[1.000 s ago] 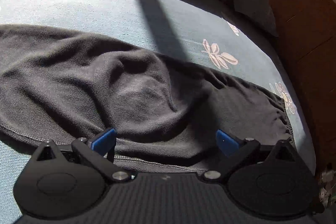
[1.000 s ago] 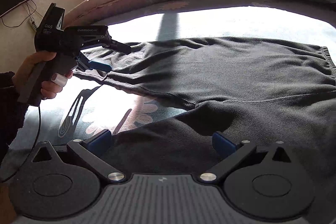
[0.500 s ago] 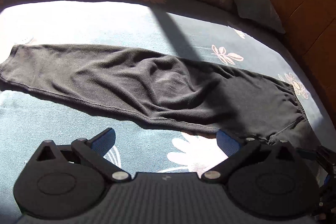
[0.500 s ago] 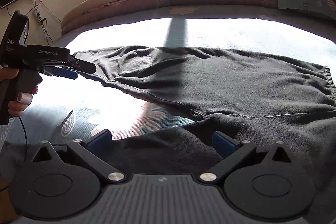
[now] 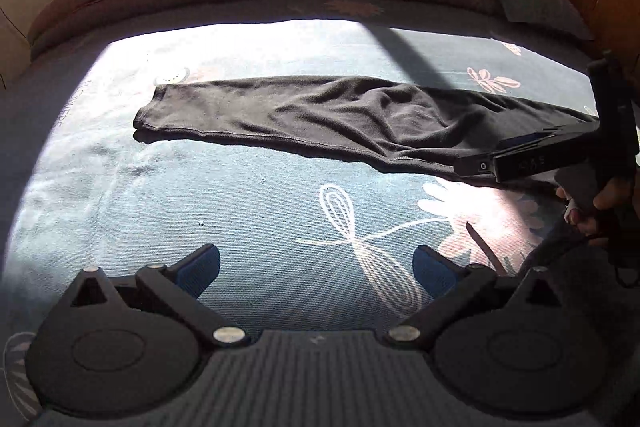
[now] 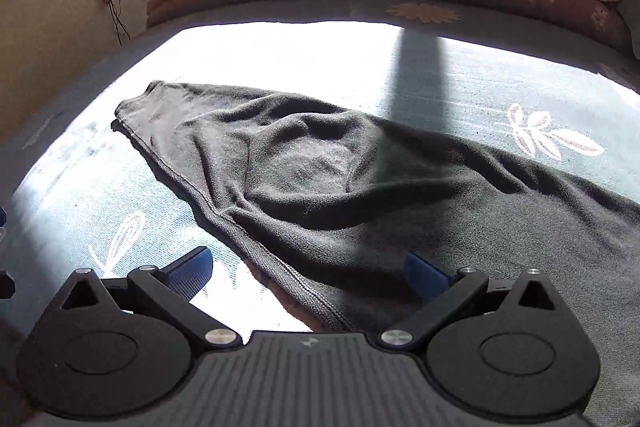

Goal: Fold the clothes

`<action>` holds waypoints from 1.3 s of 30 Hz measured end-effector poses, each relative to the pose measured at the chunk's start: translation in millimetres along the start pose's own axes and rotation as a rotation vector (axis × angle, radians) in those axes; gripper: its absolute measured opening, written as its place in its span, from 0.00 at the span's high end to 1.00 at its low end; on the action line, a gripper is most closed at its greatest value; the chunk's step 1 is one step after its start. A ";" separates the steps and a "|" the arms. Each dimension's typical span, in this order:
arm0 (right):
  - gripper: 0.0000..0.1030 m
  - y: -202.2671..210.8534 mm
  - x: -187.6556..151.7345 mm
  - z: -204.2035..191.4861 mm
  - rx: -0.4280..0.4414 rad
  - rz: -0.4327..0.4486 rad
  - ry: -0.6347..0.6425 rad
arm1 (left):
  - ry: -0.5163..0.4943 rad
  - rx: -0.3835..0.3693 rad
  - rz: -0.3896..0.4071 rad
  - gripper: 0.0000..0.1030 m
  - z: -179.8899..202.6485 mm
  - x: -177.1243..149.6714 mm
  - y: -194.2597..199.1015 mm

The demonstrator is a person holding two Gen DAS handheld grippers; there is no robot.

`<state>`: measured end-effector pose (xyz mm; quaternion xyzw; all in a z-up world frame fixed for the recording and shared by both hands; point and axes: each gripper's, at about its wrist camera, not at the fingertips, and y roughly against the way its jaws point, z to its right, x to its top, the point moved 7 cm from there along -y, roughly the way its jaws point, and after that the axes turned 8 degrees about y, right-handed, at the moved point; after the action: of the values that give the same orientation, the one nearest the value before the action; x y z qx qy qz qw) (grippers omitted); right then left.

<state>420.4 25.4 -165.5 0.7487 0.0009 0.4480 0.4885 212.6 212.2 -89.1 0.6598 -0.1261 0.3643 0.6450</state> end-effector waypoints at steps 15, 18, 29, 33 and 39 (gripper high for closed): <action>0.00 5.2 -5.0 -11.2 0.088 0.018 -0.095 | 0.014 -0.034 0.061 0.01 9.7 -9.7 6.8; 0.00 -8.8 -11.4 -13.8 0.070 0.011 -0.129 | 0.027 -0.057 0.062 0.01 8.2 -10.8 8.9; 0.00 77.1 -33.5 -17.7 0.112 0.034 -0.112 | 0.015 -0.062 0.080 0.01 15.2 -10.1 25.2; 0.00 127.7 -68.3 -1.4 -0.028 0.050 -0.085 | -0.013 -0.072 0.075 0.01 28.1 -15.8 34.0; 0.00 168.3 -162.1 20.4 -0.247 -0.060 -0.048 | -0.064 -0.220 -0.022 0.01 77.4 -50.1 33.1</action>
<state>263.6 -148.6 -153.3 0.6931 -0.0435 0.4118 0.5901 180.9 119.4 -88.7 0.5977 -0.1786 0.3201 0.7131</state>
